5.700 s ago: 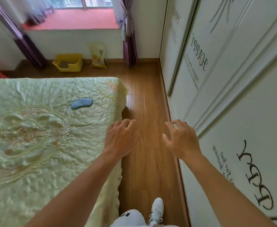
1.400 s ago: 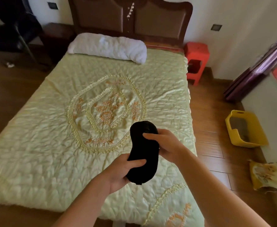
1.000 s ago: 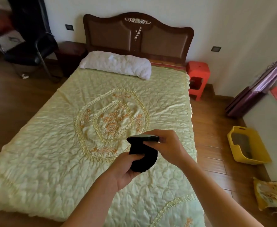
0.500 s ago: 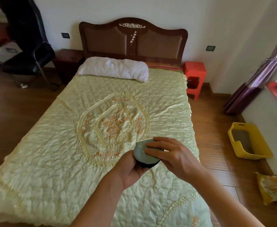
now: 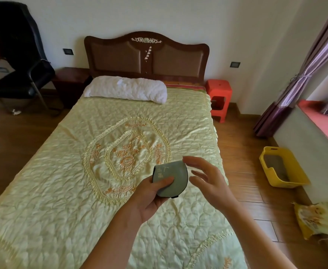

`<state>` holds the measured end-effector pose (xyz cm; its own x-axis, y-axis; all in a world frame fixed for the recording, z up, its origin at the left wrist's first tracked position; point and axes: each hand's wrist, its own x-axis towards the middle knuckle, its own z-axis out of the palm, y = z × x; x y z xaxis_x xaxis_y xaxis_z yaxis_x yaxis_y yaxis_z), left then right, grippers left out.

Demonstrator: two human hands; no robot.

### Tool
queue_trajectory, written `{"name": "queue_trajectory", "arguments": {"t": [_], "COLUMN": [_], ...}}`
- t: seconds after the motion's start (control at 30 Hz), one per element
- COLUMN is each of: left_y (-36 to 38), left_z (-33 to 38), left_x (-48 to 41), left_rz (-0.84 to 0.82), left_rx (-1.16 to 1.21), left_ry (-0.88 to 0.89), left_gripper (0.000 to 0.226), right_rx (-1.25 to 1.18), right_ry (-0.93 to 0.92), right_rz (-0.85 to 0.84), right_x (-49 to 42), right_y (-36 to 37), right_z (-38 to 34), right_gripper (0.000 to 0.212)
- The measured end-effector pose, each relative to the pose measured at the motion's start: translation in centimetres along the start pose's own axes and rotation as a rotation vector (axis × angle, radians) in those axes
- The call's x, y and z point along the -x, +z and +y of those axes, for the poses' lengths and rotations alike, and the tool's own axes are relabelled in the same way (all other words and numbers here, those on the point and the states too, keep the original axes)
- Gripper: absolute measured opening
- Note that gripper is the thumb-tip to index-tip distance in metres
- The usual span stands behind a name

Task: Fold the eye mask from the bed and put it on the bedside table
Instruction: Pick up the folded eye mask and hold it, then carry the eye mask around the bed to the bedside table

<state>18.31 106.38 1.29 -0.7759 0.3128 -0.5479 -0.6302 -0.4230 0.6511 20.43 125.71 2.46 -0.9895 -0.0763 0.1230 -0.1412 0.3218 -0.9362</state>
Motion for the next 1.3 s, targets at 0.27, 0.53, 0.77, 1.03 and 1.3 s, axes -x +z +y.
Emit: {"name": "queue_trajectory", "arguments": {"t": [0.27,0.53,0.77,1.03,1.3], "left_y": [-0.3,-2.5,-4.1,-7.7,-10.0], "left_z": [-1.6,-3.6,-3.8,-5.2,-13.5], "left_x": [0.8,1.4,2.9,9.1,18.1], "left_rz": [0.078,0.125,0.23,0.545,0.906], "left_rx": [-0.177,-0.18,-0.158,-0.002,0.224], "left_ry": [0.095,0.091,0.178,0.385,0.45], "left_gripper": [0.034,0.022,0.022,0.021,0.027], "right_rx": [-0.545,-0.555,-0.488,-0.429,-0.355], "right_ry": [0.552,0.64,0.606,0.536,0.514], "right_rz": [0.196,0.244,0.1,-0.26,-0.695], "right_x": [2.6,5.1,4.4,3.5,9.5], "right_y": [1.2,3.8,6.2,10.5,15.8], "right_z": [0.8,1.4,1.0,-0.4,-1.4], "right_gripper": [0.026,0.023,0.022,0.022,0.021]}}
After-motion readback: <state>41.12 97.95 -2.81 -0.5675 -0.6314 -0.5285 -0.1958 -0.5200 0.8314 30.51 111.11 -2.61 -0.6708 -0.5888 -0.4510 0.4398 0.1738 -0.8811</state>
